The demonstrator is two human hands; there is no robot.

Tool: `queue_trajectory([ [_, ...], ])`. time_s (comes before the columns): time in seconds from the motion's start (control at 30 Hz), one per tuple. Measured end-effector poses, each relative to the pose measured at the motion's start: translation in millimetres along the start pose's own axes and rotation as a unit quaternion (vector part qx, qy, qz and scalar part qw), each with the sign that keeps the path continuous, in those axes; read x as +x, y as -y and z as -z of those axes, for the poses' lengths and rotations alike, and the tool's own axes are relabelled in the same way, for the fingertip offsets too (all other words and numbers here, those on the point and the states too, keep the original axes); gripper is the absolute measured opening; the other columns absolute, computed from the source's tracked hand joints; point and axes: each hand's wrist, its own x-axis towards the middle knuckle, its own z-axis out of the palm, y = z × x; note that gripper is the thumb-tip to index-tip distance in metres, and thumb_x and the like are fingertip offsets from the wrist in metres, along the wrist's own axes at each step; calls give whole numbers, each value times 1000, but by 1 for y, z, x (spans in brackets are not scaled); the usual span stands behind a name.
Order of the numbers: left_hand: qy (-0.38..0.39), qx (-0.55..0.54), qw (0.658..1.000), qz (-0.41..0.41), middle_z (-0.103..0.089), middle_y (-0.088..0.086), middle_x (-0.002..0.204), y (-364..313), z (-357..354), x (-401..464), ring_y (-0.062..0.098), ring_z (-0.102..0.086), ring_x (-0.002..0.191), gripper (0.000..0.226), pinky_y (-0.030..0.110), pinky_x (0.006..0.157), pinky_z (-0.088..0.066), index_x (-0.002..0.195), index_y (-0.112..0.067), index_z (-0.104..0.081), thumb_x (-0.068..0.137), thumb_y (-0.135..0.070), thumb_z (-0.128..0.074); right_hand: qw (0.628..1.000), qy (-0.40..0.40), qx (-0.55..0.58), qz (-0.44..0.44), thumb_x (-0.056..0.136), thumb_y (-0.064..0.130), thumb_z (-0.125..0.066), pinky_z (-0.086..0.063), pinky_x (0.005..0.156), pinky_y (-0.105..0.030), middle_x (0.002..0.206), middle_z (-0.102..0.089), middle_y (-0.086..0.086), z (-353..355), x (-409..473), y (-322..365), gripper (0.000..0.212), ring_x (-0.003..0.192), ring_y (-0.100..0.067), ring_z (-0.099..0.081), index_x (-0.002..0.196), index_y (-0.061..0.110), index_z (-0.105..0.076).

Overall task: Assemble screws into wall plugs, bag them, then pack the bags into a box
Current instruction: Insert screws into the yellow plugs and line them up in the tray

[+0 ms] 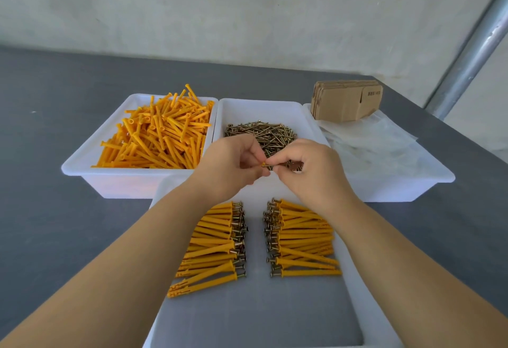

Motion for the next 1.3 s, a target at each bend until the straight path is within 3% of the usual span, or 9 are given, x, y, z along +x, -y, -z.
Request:
queue_trajectory([
  [0.23,16,-62,998,6,-76,10,81,-4,6,-2,28,-70,70,15,38,69,-58,92,-3,-62,83,-3,-75,999,-17,-44,24,84,9,-73,-49,77,-23,95,-67,5,3,0,1,17,87,-8,-60,96,20,-79],
  [0.4,26,-70,997,9,-75,9,76,-7,3,-4,16,-68,66,20,39,76,-57,96,-4,-63,81,-2,-76,999,4,-22,28,84,13,-71,-43,74,-10,99,-63,11,4,-3,6,29,87,0,-57,111,21,-65],
  [0.6,51,-54,996,-53,-74,3,79,-20,-9,-6,25,-65,71,28,31,67,-49,107,-10,-62,82,-4,-73,974,56,217,32,91,16,-42,-41,104,-18,142,-49,5,-2,-7,19,49,133,0,-43,140,22,-43],
  [0.77,84,-150,985,-12,-77,7,86,-24,-4,-7,26,-65,71,25,28,66,-54,112,-10,-64,90,3,-64,947,-169,267,-60,89,46,-41,-45,96,-20,133,-57,10,7,1,8,46,118,-2,-57,131,30,-52],
  [0.9,179,-179,967,17,-74,14,86,-28,-7,-9,21,-73,79,8,32,70,-59,92,1,-68,85,2,-72,929,-253,223,-151,97,39,-39,-51,94,-34,123,-60,11,18,4,-19,35,98,0,-63,127,29,-54],
  [1.0,240,-142,960,37,-74,8,80,-33,-20,-15,20,-75,78,9,28,65,-59,85,0,-68,81,2,-76,920,-258,221,-196,95,41,-39,-51,93,-35,122,-60,12,20,8,-31,39,93,2,-64,128,26,-54],
  [1.13,225,66,972,-25,-69,-3,75,-38,-47,-20,1,-62,66,13,20,65,-52,72,-13,-69,75,-10,-82,920,-246,233,-196,89,45,-40,-48,83,-25,119,-60,12,18,8,-34,38,87,7,-63,121,31,-56],
  [1.2,228,117,966,-48,-67,-6,76,-41,-60,-23,5,-61,72,11,17,64,-50,72,-14,-69,76,-12,-79,923,-235,235,-195,90,44,-42,-47,83,-25,118,-61,14,17,7,-33,35,86,8,-64,119,32,-57],
  [1.3,234,206,948,-64,-64,-3,75,-42,-71,-25,16,-59,74,11,33,67,-53,70,-16,-64,78,-14,-70,927,-222,230,-194,93,40,-45,-46,80,-24,114,-61,18,15,6,-33,31,86,8,-64,118,29,-59],
])
